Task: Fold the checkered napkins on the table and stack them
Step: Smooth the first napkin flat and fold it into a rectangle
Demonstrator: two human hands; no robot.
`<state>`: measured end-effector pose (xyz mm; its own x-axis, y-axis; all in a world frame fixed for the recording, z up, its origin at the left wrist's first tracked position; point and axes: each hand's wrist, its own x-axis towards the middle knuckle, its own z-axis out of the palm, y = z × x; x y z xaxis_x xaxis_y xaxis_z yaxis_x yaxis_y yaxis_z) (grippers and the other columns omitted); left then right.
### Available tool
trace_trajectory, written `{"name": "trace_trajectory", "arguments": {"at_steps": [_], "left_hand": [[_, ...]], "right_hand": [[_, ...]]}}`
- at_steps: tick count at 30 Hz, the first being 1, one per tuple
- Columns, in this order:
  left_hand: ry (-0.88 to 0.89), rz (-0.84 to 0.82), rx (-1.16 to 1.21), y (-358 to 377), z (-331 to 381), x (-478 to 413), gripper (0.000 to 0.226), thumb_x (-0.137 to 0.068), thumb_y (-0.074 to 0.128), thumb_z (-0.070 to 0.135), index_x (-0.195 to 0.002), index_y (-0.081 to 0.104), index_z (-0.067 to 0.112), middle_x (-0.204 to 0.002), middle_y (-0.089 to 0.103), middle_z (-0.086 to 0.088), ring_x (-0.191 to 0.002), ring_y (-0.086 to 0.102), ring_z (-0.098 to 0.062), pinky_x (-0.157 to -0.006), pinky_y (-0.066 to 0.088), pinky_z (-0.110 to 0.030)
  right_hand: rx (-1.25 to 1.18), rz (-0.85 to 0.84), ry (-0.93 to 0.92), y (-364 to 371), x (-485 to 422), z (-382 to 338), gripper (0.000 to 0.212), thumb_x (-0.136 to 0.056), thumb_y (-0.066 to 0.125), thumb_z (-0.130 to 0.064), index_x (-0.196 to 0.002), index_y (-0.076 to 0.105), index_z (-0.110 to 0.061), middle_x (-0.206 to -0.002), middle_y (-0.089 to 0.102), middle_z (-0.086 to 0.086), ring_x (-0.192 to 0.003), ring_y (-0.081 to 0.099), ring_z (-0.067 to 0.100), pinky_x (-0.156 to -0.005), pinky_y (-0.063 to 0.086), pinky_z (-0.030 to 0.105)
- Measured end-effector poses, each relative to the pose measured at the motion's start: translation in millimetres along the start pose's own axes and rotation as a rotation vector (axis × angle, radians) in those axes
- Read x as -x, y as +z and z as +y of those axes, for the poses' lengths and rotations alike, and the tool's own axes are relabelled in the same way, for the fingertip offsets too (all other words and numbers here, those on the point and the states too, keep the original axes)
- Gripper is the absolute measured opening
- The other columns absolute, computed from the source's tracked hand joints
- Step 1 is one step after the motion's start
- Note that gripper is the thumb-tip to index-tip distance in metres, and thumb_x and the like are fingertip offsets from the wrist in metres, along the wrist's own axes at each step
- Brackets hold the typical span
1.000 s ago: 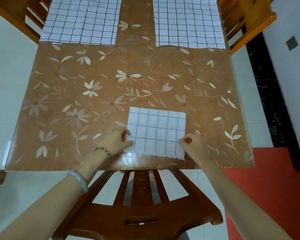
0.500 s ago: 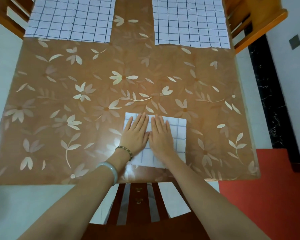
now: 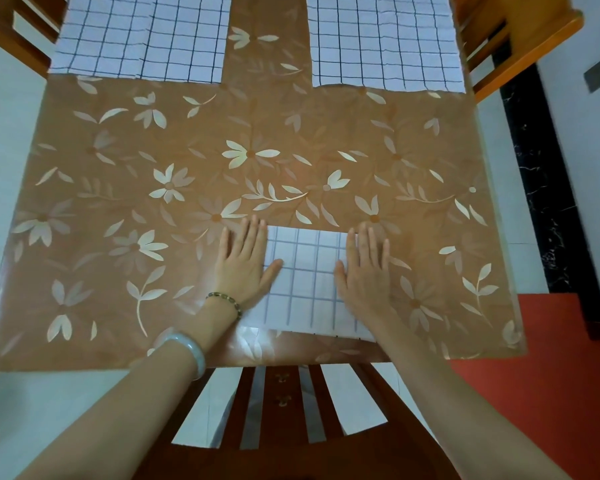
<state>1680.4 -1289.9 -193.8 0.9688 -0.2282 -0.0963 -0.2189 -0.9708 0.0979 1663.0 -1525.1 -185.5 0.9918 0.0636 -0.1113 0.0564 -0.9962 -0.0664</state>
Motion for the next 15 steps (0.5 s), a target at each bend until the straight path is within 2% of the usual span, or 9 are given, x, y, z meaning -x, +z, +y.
{"name": "trace_trajectory", "arguments": {"at_steps": [2, 5, 8, 12, 15], "left_hand": [[0.108, -0.008, -0.001, -1.7, 9.2, 5.0, 0.069, -0.097, 0.019, 0.051, -0.151, 0.017, 0.007, -0.157, 0.013, -0.009, -0.146, 0.011, -0.021, -0.118, -0.002, -0.046], [0.180, -0.065, -0.008, 3.6, 17.5, 10.5, 0.066, -0.097, 0.020, 0.045, -0.149, 0.025, 0.004, -0.155, 0.027, -0.013, -0.145, 0.019, -0.022, -0.118, 0.006, -0.050], [0.128, -0.112, -0.012, 10.3, 14.6, 14.0, 0.068, -0.097, 0.019, 0.049, -0.150, 0.022, 0.006, -0.156, 0.024, -0.010, -0.146, 0.018, -0.022, -0.117, 0.007, -0.051], [0.068, -0.131, -0.037, 11.8, 8.3, 17.2, 0.073, -0.096, 0.019, 0.057, -0.152, 0.017, 0.010, -0.158, 0.016, -0.005, -0.146, 0.015, -0.021, -0.117, 0.006, -0.050], [0.049, -0.132, -0.044, 10.3, 2.2, 18.4, 0.075, -0.096, 0.021, 0.060, -0.152, 0.015, 0.011, -0.158, 0.015, -0.004, -0.147, 0.013, -0.019, -0.117, 0.000, -0.049]], "right_hand": [[-0.068, 0.016, -0.098, -3.1, -1.6, -27.3, 0.061, -0.096, 0.022, -0.034, -0.149, 0.023, -0.005, -0.157, 0.018, 0.016, -0.146, 0.011, 0.029, -0.118, 0.002, 0.048], [-0.096, -0.029, -0.225, 3.1, -0.4, -59.9, 0.059, -0.096, 0.023, -0.032, -0.148, 0.026, -0.003, -0.156, 0.023, 0.015, -0.146, 0.016, 0.028, -0.118, 0.010, 0.049], [-0.053, -0.065, -0.242, 15.1, 1.5, -56.4, 0.059, -0.097, 0.023, -0.035, -0.148, 0.027, -0.005, -0.155, 0.025, 0.014, -0.145, 0.018, 0.027, -0.118, 0.015, 0.050], [-0.016, -0.081, -0.238, 18.6, 5.7, -24.1, 0.059, -0.098, 0.024, -0.037, -0.149, 0.025, -0.008, -0.156, 0.024, 0.013, -0.145, 0.018, 0.027, -0.117, 0.010, 0.049], [0.011, -0.083, -0.167, 15.7, 10.9, 9.1, 0.060, -0.100, 0.014, -0.040, -0.149, 0.026, -0.009, -0.156, 0.024, 0.012, -0.145, 0.018, 0.027, -0.117, 0.011, 0.049]]}}
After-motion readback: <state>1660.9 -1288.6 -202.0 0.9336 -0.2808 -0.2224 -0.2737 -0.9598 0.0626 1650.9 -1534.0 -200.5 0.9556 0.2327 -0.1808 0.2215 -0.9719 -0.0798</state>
